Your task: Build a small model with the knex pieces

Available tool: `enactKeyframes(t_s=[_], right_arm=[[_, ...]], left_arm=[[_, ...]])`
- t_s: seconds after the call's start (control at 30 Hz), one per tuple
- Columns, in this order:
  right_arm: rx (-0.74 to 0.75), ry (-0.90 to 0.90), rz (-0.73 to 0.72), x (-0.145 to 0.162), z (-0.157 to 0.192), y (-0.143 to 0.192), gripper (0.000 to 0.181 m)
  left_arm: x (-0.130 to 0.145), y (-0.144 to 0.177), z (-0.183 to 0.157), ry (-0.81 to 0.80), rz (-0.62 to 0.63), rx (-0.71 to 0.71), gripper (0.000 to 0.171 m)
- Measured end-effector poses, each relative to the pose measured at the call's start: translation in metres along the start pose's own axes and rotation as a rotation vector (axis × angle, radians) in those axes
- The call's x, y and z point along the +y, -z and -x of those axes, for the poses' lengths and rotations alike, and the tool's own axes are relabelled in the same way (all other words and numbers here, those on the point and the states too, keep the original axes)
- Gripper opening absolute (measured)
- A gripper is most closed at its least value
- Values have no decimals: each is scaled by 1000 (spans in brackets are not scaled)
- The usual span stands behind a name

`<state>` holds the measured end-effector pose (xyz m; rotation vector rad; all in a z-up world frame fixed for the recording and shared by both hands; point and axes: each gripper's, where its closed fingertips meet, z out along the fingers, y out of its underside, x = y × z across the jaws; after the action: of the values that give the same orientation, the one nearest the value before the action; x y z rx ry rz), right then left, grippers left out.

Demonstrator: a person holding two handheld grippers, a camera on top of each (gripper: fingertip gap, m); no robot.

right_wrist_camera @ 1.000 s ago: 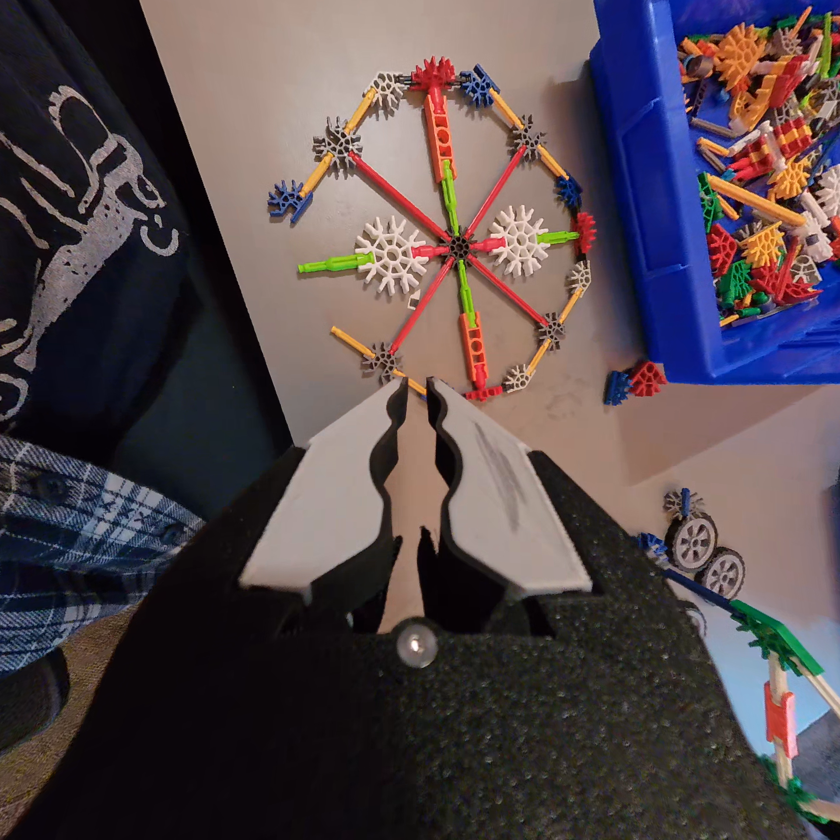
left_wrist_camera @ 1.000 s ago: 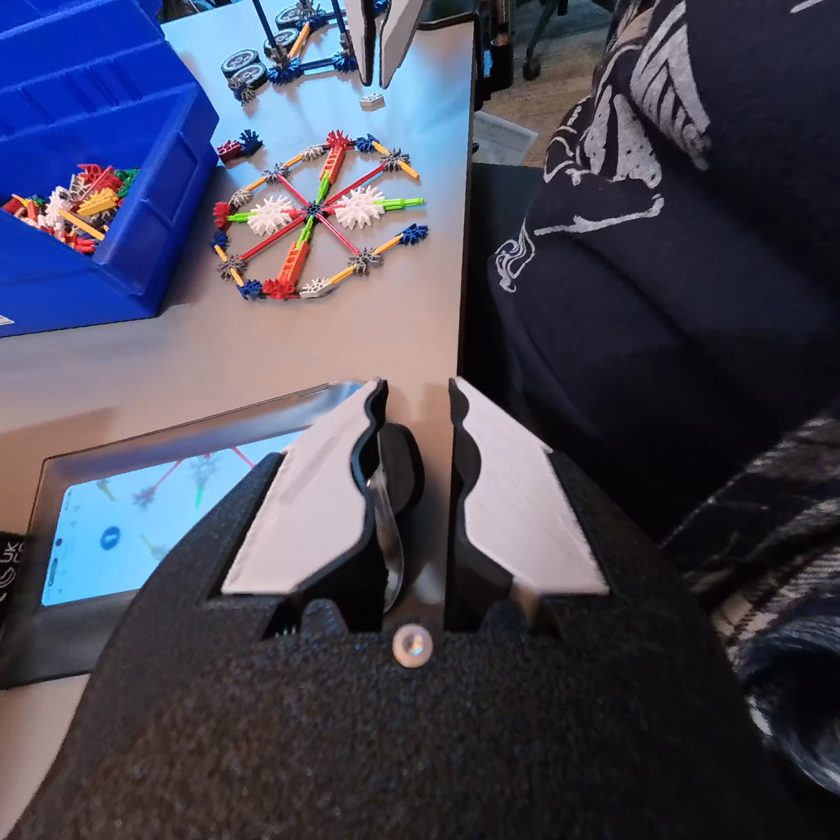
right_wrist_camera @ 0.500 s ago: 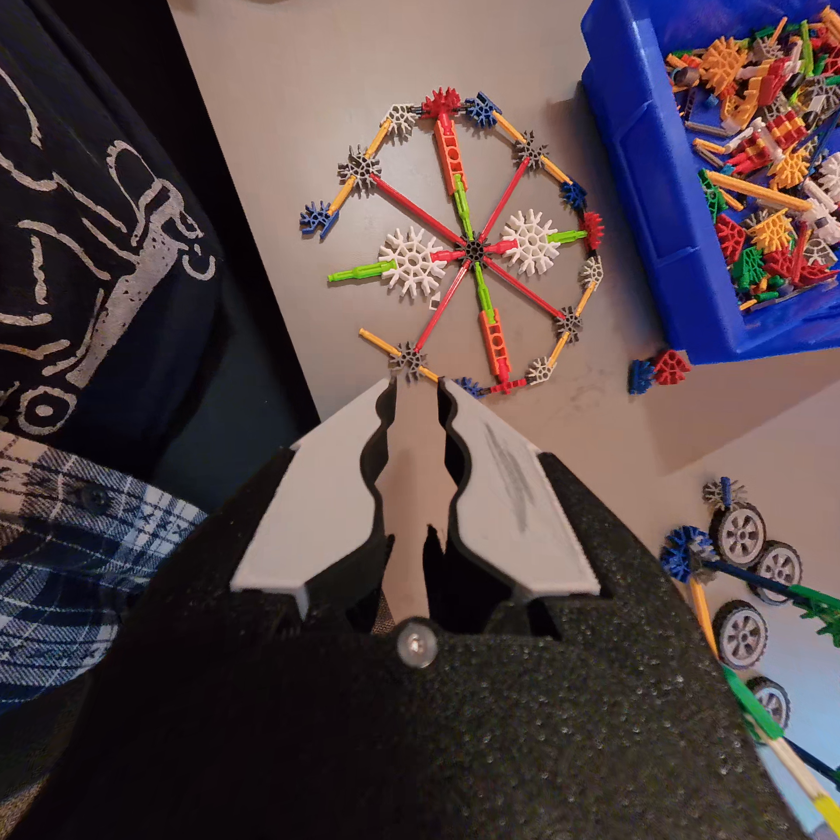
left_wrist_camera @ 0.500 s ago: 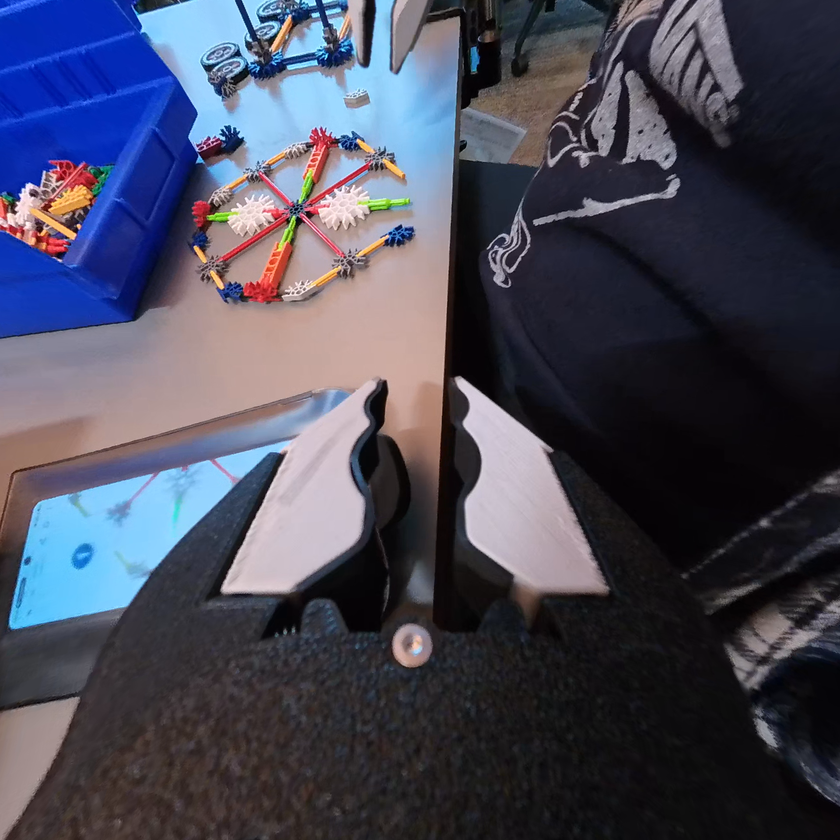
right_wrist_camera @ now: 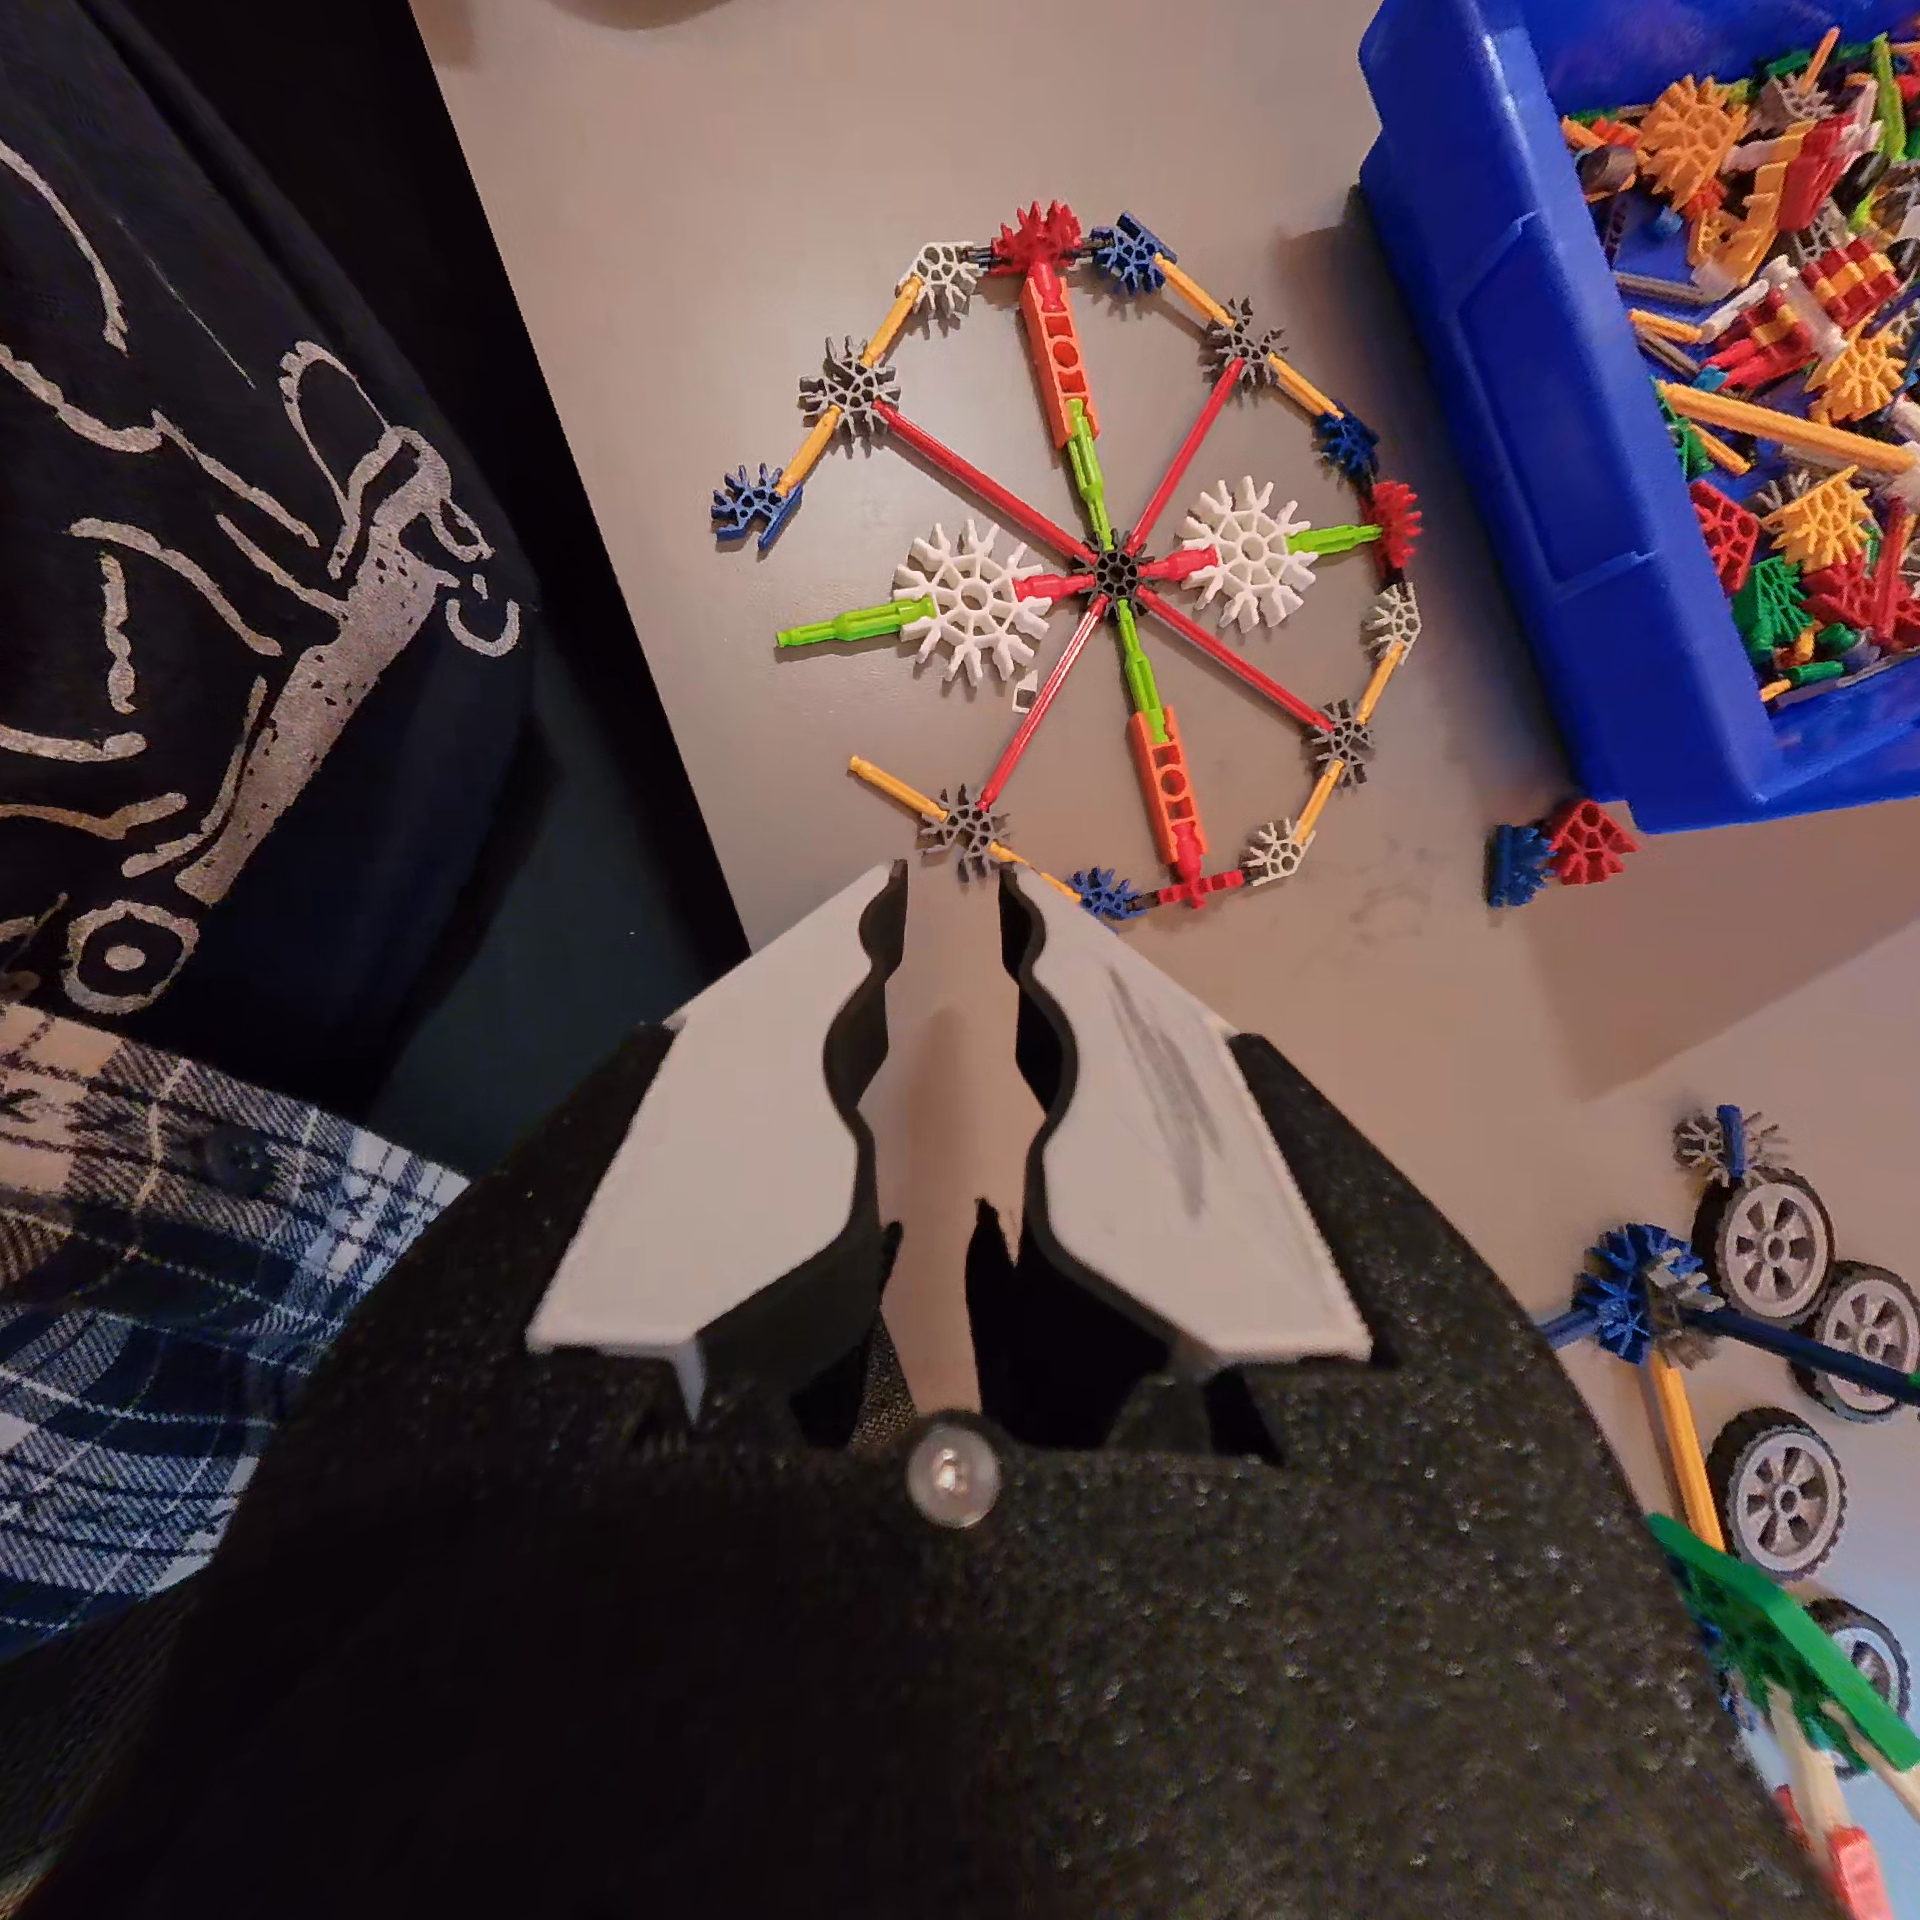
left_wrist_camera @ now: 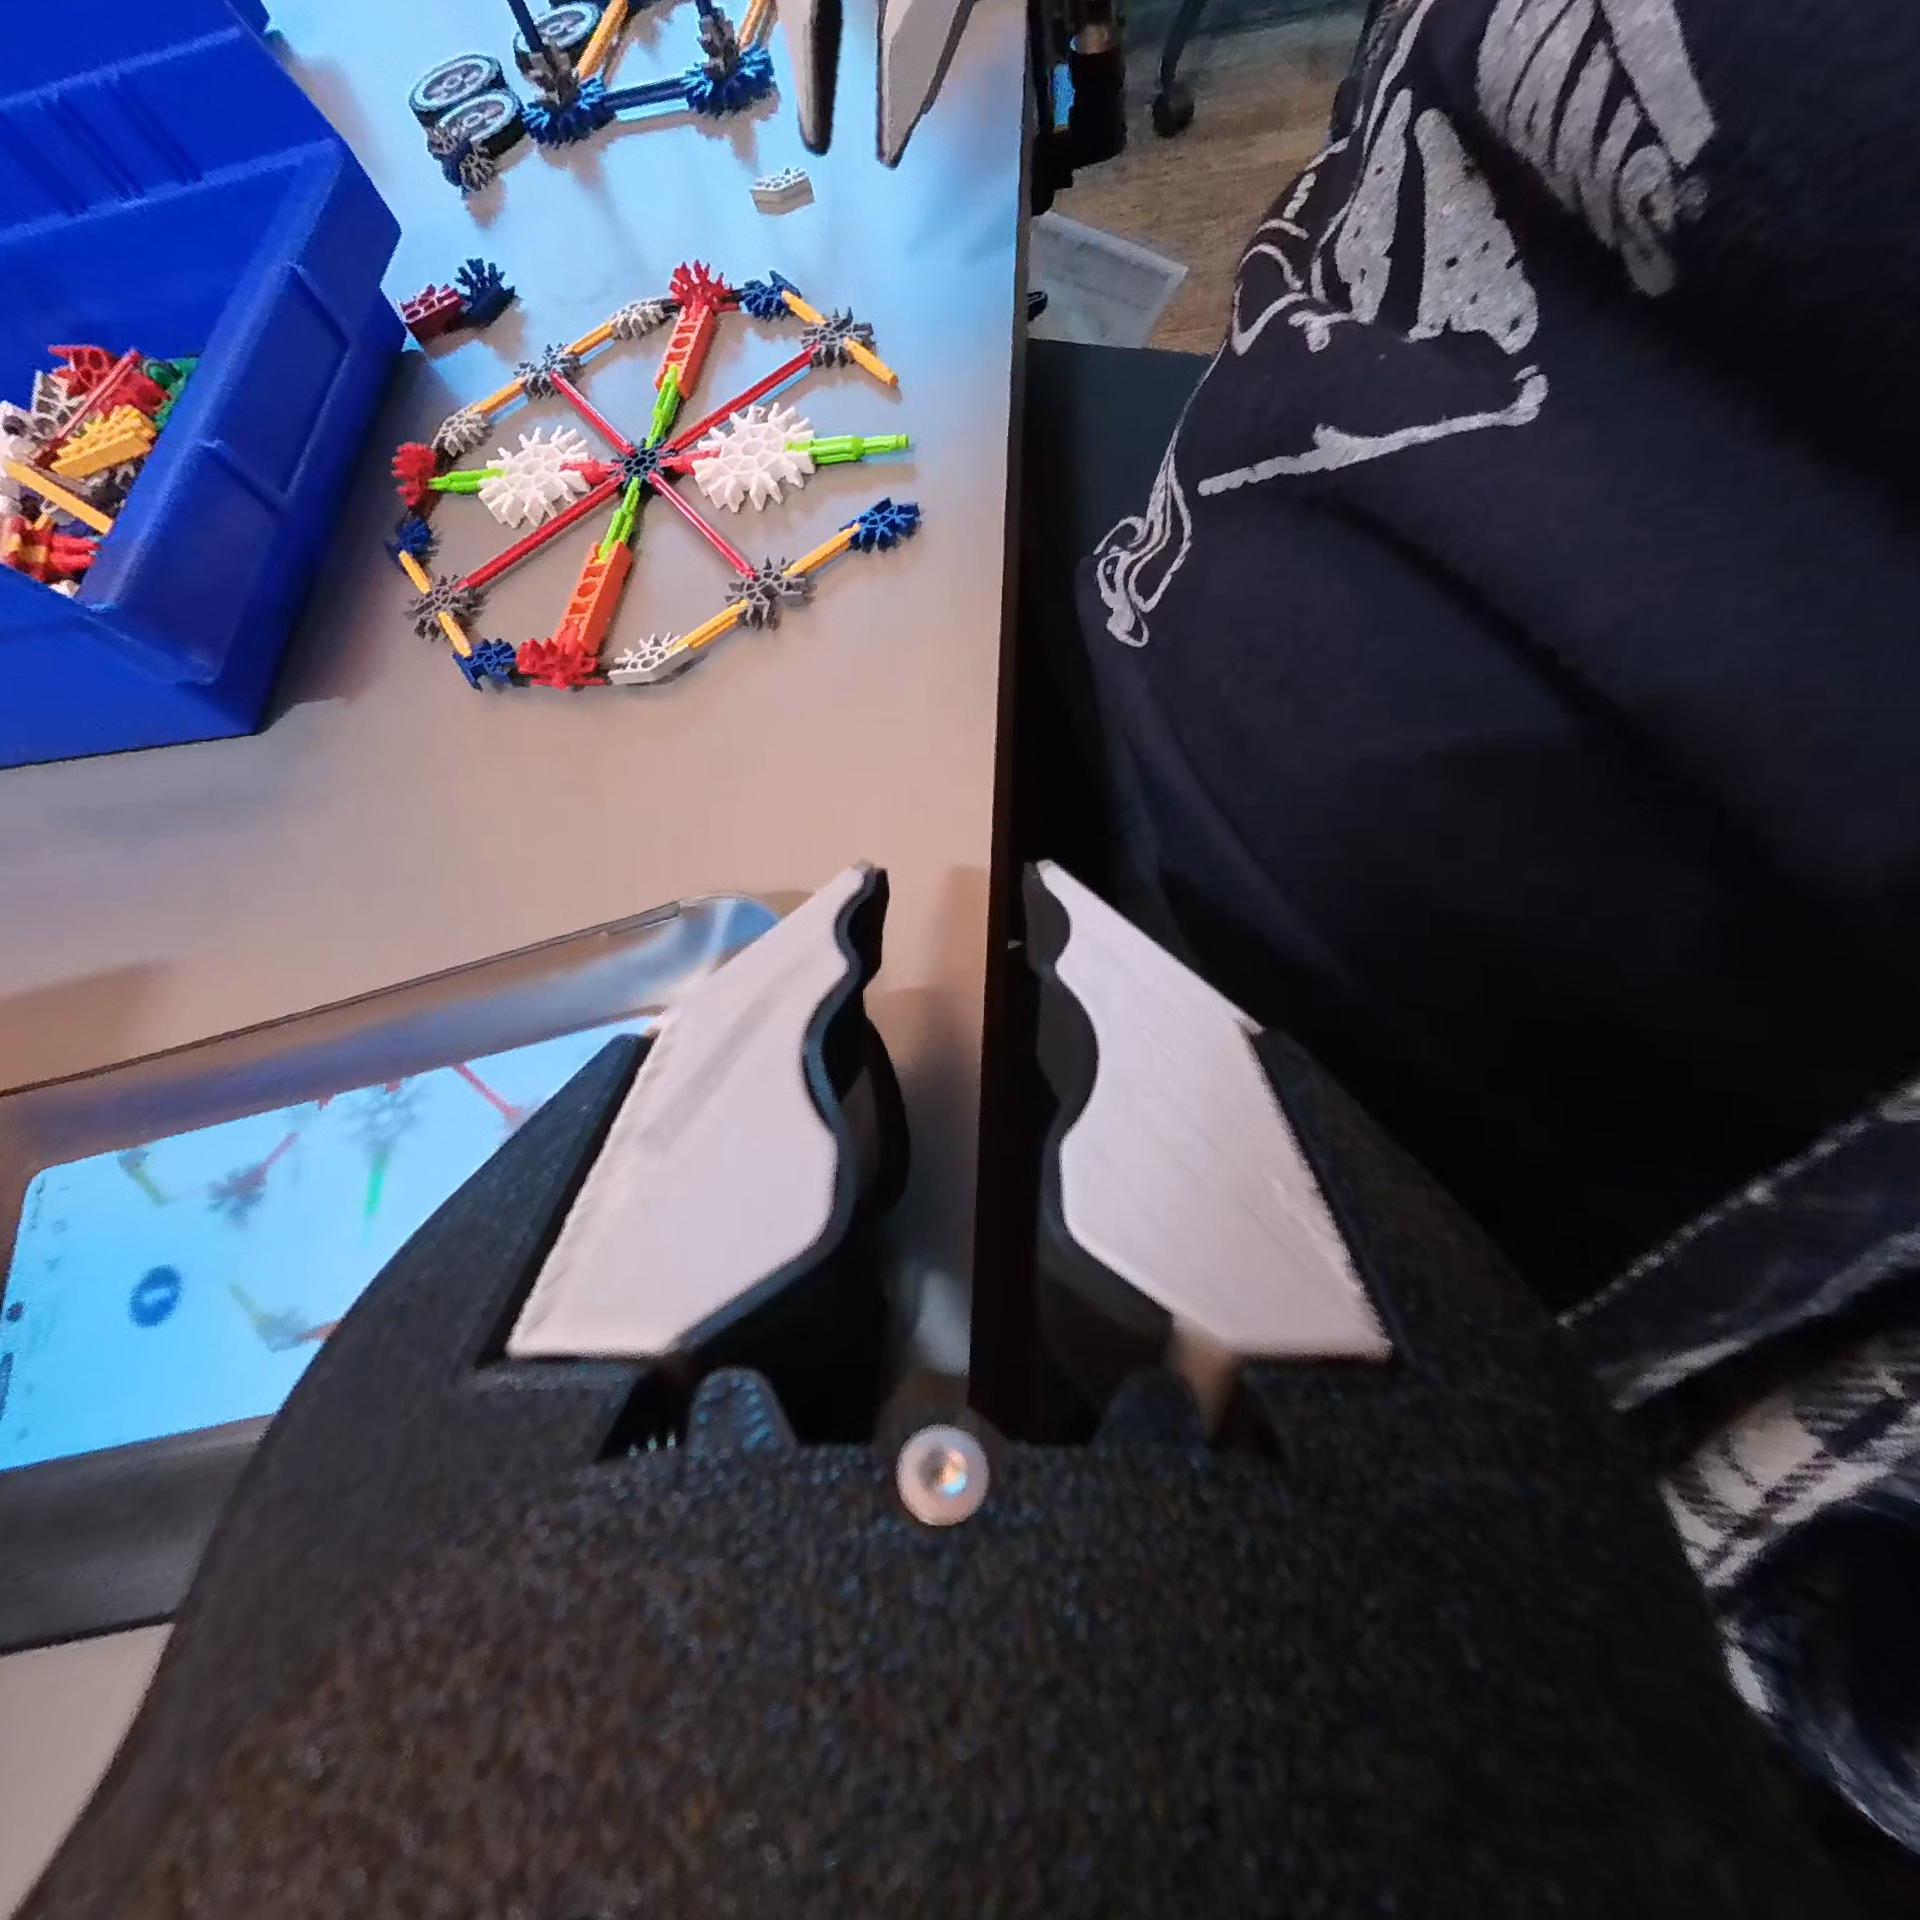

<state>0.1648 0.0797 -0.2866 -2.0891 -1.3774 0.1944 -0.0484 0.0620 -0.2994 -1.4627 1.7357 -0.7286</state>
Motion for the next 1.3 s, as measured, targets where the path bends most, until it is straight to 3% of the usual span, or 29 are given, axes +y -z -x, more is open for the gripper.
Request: enactKeyframes(t_s=[0.5,1.3], right_arm=[[-4,12,-24,-15,-5,-3,17],[15,-6,-49,-12,-7,1,19]], left_arm=[[1,1,-2,-15,-10,-1,25],[-2,1,-2,-16,-23,-3,25]])
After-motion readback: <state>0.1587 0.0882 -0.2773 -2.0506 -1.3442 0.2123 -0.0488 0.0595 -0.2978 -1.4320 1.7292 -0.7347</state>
